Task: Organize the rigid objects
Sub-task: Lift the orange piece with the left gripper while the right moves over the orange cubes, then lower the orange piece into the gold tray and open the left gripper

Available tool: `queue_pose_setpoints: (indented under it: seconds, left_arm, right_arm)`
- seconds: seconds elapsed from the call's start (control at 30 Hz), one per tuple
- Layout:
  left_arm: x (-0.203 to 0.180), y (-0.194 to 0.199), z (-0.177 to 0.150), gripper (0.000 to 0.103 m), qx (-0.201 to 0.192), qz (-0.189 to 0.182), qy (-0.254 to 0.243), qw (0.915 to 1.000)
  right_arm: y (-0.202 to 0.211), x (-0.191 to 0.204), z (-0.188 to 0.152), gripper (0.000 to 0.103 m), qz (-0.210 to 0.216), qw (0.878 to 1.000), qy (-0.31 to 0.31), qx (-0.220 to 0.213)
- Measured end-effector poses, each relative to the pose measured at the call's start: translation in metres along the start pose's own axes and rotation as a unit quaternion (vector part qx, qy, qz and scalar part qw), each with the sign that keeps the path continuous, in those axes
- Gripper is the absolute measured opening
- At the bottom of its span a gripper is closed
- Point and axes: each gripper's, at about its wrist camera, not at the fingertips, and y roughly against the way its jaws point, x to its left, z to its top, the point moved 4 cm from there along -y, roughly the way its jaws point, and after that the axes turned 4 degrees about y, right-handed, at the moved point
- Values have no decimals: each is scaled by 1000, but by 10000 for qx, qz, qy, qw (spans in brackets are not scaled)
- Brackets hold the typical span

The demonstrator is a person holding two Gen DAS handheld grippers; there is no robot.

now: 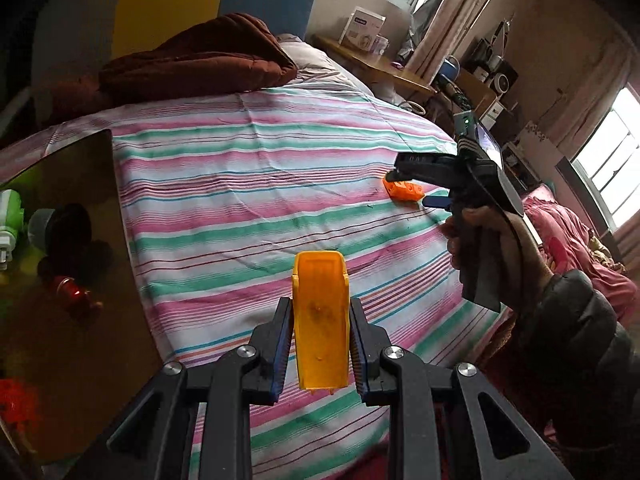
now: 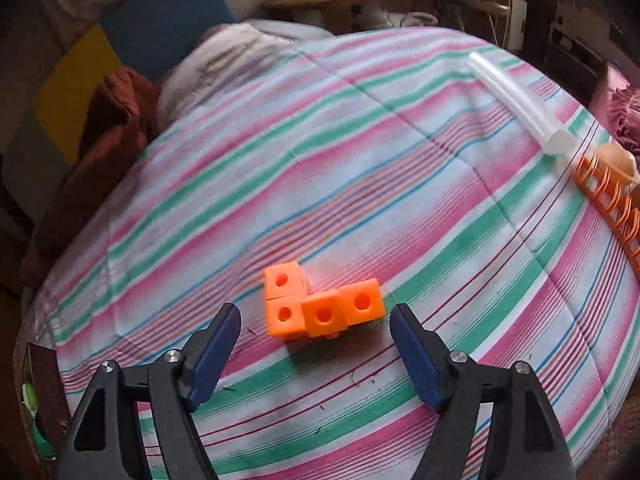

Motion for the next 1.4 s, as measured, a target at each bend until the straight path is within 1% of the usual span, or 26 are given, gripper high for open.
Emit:
queue_pose_setpoints:
  seconds: [0.03,0.27,0.4,0.5,0.63,0.67,0.73,0.9,1.23,1.4]
  left_arm:
    - [0,1,0,27,-30,26,-13,10000]
    - [8,17,-1,27,-321,348,-91,9988]
    - [23,32,0,27,-519,554,21,9971]
    - [36,44,0,27,-684,782,99,9945]
    - [54,65,-2,27,-989,1279,101,9868]
    - [60,72,-2,27,-1090,1451,112,9833]
    - [69,80,-4,27,-1193,1641,157,9791]
    - [94,102,-10,27,-1453,2163,208,9652]
    - [133,128,-25,27,-1621,2699,478,9479]
    - [147,133,-31,27,-1619,2788,601,9447]
  right_arm:
    - [1,-1,1,63,-26,10000,21,-43]
    - [0,6,-2,63,-181,9994,286,-26]
    - [0,6,0,63,-155,9996,221,6]
    - [2,10,-2,63,-260,9991,348,-29]
    - [1,18,-3,62,-355,9976,598,-63]
    - [2,18,-3,62,-360,9974,626,-65]
    - [1,18,-3,62,-334,9975,613,-60]
    - [0,18,-3,62,-331,9974,628,-83]
    - [2,20,-4,62,-439,9958,795,-144]
    - [3,22,-6,62,-511,9948,853,-206]
